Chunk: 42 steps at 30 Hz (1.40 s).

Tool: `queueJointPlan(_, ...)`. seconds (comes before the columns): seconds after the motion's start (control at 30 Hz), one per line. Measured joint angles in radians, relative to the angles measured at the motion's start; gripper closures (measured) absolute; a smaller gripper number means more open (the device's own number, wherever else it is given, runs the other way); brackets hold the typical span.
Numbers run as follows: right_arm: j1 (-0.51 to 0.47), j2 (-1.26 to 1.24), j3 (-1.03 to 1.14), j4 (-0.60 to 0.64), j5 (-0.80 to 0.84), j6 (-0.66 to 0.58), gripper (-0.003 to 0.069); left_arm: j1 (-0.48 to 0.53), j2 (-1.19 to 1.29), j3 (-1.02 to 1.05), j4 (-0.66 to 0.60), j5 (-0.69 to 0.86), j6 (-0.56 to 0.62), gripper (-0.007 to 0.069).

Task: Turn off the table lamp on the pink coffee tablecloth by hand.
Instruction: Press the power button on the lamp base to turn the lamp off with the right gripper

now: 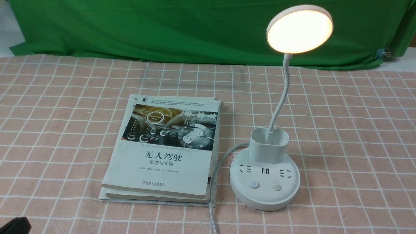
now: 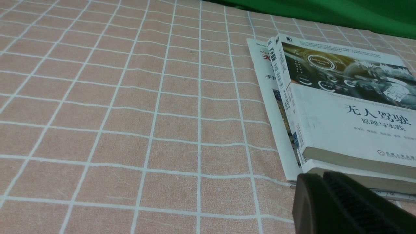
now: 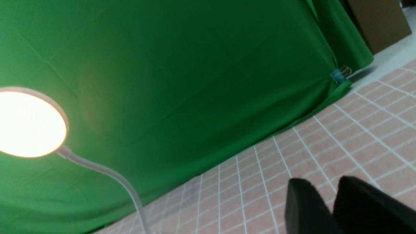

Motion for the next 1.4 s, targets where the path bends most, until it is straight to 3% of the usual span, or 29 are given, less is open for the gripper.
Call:
queueJointPlan(0.03,0.0,0.002,0.0,0.0,0.0,0.0,0.0474,0.0,0.0,0.0,0.0,0.0,0.0,0.0618)
queueJointPlan(0.1,0.034,0.075,-0.107,0.002,0.199,-0.049,0.0536,0.0,0.0,0.0,0.0,0.0,0.0,0.0618)
queueJointPlan(0.17,0.059,0.168,-0.21,0.002,0.333,-0.103,0.0554,0.0,0.0,0.0,0.0,0.0,0.0,0.0618)
queueJointPlan(0.43,0.131,0.753,-0.754,-0.001,0.97,-0.403,0.056,0.0,0.0,0.0,0.0,0.0,0.0,0.0618)
queueJointPlan(0.5,0.132,0.87,-0.821,-0.001,1.039,-0.442,0.0561,0.0,0.0,0.0,0.0,0.0,0.0,0.0618)
queueJointPlan(0.7,0.209,1.131,-0.925,0.014,1.061,-0.472,0.0613,0.0,0.0,0.0,0.0,0.0,0.0,0.0618)
queueJointPlan(0.8,0.349,1.234,-0.948,0.016,0.989,-0.417,0.0616,0.0,0.0,0.0,0.0,0.0,0.0,0.0618)
queueJointPlan(1.0,0.518,1.427,-1.017,0.021,0.907,-0.341,0.0615,0.0,0.0,0.0,0.0,0.0,0.0,0.0618)
queueJointPlan(1.4,0.545,1.68,-1.123,0.024,0.806,-0.32,0.0613,0.0,0.0,0.0,0.0,0.0,0.0,0.0618)
